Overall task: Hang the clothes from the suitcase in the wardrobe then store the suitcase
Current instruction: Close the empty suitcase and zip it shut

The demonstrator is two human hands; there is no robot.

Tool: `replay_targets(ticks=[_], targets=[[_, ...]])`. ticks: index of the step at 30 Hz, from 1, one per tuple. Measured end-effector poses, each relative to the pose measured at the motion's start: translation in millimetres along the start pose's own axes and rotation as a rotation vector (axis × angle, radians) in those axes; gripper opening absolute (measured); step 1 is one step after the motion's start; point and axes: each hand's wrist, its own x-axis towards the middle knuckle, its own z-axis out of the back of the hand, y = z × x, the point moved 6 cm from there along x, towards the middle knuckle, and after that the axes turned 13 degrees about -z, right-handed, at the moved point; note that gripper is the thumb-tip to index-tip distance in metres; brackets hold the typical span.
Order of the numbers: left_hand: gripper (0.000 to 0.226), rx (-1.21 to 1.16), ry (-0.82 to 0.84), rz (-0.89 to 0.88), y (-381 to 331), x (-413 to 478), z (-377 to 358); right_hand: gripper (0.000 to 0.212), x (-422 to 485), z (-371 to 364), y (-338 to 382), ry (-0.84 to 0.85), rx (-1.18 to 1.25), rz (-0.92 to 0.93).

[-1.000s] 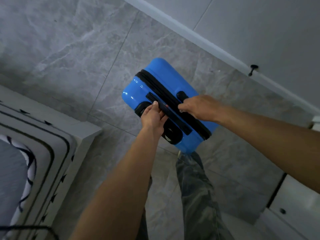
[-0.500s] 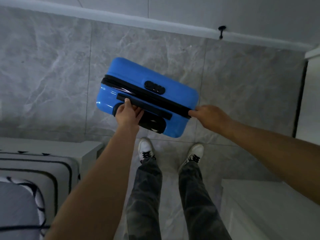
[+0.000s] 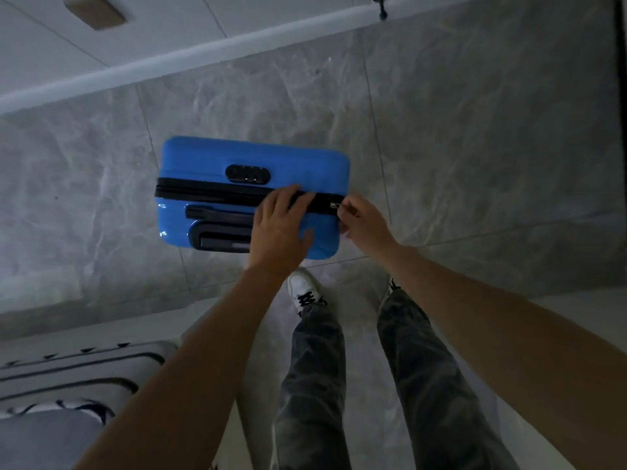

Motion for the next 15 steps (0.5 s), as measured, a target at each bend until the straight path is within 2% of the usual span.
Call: replay_targets(ticks=[3,5,8,11,15], targets=[[0.087,0.123,0.288,-0.116,-9,18,-28,0.016,5,6,-7,0.005,0.065,-0.012],[0.095,0.209,0.356,-0.131,-5,24,-34,0.016,8,9,-9,0.006,0.096,-0.017],[0.099,0.237,0.377,-0.139,-5,28,-38,0.016,16,19,-24,-0.017,0.115,-0.040],[0.101,0.263,0.349,-0.156,-8,27,-38,0.011,24,22,-45,0.012,0.234,-0.172],[0.101,0.263,0.396,-0.151,-10,29,-42,0.018,36,22,-52,0.075,0.354,-0.295]])
